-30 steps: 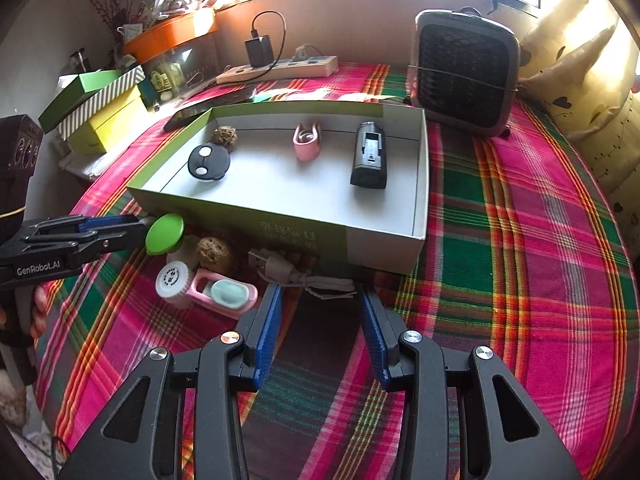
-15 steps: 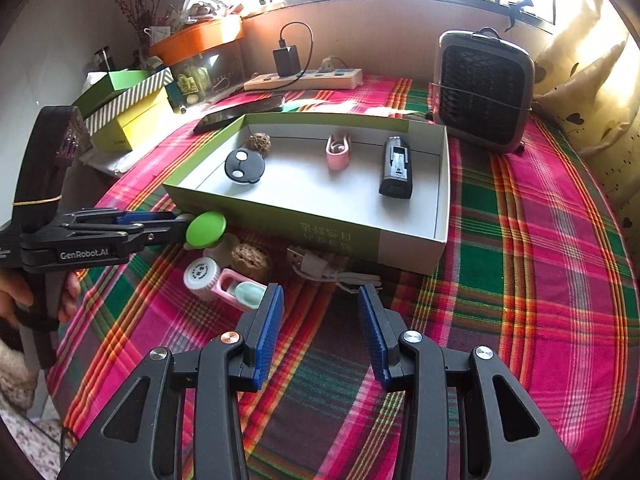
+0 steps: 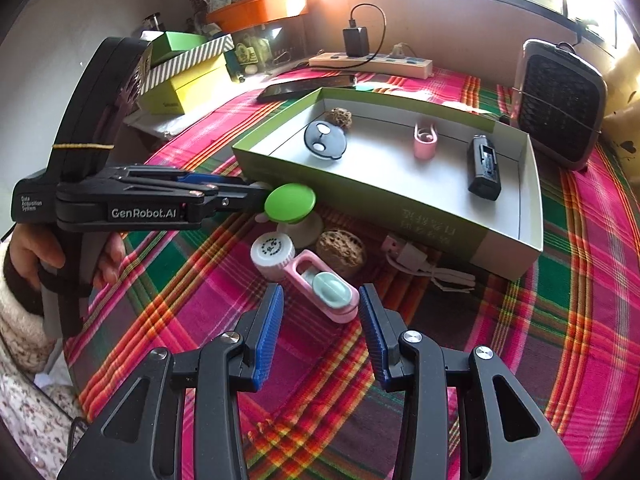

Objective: Organize objects
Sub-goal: 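Move the left gripper to the white egg-shaped knob while the right gripper approaches the pink-and-teal clip, then close the left gripper on the white knob while the right gripper closes on the pink-and-teal clip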

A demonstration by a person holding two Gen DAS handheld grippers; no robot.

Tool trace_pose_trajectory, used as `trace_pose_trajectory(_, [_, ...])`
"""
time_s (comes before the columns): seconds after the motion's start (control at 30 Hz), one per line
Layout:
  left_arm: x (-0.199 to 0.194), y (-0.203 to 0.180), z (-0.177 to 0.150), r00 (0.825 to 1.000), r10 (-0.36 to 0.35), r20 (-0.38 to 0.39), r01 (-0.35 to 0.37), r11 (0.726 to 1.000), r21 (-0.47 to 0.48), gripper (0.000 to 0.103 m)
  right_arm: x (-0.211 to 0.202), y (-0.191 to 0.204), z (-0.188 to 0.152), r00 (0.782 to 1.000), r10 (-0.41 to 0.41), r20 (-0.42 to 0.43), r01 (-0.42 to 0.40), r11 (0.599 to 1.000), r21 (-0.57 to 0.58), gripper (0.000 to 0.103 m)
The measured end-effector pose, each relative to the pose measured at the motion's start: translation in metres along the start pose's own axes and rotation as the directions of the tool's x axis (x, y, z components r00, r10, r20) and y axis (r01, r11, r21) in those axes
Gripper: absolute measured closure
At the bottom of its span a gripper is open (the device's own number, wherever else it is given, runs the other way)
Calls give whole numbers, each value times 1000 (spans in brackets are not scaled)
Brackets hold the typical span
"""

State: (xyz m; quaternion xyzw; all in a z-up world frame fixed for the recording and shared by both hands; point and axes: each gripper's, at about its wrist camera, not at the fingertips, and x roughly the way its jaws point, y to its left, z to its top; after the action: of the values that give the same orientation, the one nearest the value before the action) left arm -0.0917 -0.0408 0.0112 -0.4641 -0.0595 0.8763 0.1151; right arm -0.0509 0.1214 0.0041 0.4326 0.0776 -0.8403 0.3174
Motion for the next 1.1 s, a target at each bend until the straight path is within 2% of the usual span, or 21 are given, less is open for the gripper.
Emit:
trace_pose_trajectory(0.17, [0,0,0,1000,-1,0,1,1000,-4,63,1,10,-3,1000,25,-14,-26,999,-42,63])
trace_pose_trajectory(0.27, [1,-1,1,1000,3,0,-3,1000,-2,63,6,8,-1,1000,-12,-20,11,999,-32,63])
trace_pose_trajectory(0.4, [1,-1,2,1000,5,-2,-5,1000,0,63,9,9,1,1000,-21,-16,21,999,-25,63])
trace_pose_trajectory(0.73, [5,-5,5,1000,29,-3,-29,1000,12,63,11,17,-1,995,-100,5,100,993,-69,63])
trace_pose_trajectory(1.0, [6,-8,6,999,38,6,-38,999,23,63,8,15,-4,994,-109,14,110,992,-55,63])
trace_pose_trajectory(1.07, [6,-8,7,999,33,6,-33,999,23,67,8,16,-5,994,-111,15,112,992,-54,64])
trace_pose_trajectory(1.1, [6,-8,7,1000,22,4,-22,999,24,72,8,16,-5,994,-109,15,110,992,-56,66])
